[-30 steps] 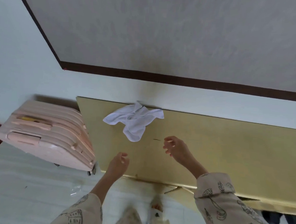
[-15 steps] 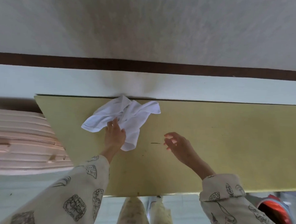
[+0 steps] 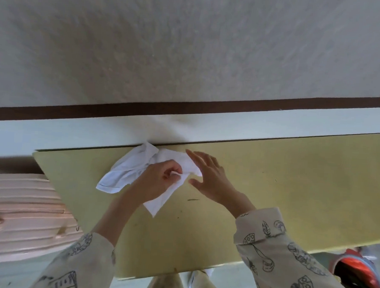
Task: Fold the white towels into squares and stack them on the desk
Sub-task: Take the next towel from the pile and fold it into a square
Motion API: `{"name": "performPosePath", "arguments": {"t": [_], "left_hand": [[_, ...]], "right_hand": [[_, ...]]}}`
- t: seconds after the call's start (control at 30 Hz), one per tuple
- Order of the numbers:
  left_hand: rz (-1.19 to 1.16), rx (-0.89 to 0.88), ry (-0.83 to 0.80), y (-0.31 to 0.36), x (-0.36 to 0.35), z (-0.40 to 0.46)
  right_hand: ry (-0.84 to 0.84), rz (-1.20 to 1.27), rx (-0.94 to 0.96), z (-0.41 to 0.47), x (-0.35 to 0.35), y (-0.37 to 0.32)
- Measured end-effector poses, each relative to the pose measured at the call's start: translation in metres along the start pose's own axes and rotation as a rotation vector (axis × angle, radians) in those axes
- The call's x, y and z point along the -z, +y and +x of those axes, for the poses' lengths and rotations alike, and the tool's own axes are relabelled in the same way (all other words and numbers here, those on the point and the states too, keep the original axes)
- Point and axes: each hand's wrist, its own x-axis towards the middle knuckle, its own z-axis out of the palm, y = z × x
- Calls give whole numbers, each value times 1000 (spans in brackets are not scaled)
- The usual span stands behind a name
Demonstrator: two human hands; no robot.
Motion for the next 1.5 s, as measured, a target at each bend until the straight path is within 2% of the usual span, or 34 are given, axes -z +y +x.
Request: {"name": "performPosePath", "arguments": {"t": [0.07,0.17,0.3,0.5,0.73,0.9,1.1,1.27,1.37,1.5], "left_hand": [[5,-51,-8,29,17,-4],[-66,-83,45,60,31,-6],[-26,-133,165,85,35,4],[-2,-154,289,110,22,39],[-13,-248,402,139,7,54],[100,-197,321,107,-40,37],[130,-2,-24,26,-119,10],[158,134,-217,-29,-166,-7],[63,210,-192,-42,-179,-5],[-164,339,5,-42,-175,19]], "right_hand": [[34,-39,61,5,11,-2],[113,-65,46,2,22,1],[254,16,-100,-23,39,31],[474,-124,-291,-58,94,91],[756,-93,-256,-93,152,110],[680,-51,-272,-128,118,131],[306,52,-420,-162,21,171],[145,133,-526,-180,-43,192],[190,274,-585,-179,-57,203],[291,478,-680,-155,-47,218]]}}
